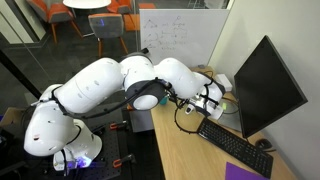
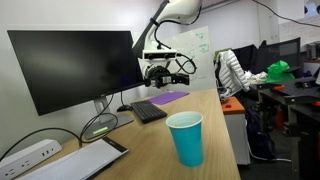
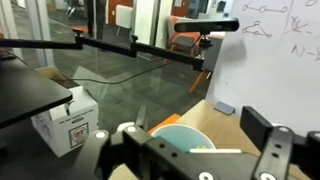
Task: Take the marker and put it in the cup
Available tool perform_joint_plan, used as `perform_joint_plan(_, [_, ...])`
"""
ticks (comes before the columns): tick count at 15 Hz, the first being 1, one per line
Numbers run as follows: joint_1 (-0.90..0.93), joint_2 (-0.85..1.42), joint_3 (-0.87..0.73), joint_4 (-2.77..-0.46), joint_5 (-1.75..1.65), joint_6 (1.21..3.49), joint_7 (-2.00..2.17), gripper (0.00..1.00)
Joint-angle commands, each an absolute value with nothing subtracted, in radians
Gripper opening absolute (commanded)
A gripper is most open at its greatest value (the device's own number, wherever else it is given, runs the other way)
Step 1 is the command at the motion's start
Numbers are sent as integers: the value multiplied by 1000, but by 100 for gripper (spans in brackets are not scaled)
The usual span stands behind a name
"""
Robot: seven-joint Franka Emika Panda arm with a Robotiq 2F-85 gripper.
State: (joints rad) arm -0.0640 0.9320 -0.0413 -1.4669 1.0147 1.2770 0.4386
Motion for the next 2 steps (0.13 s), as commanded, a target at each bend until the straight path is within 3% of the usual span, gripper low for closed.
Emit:
perform_joint_plan(1, [-54, 862, -64, -1534, 962, 1244, 442, 100])
perform_joint_plan(2, [-50, 846, -73, -1551, 951, 1249, 450, 100])
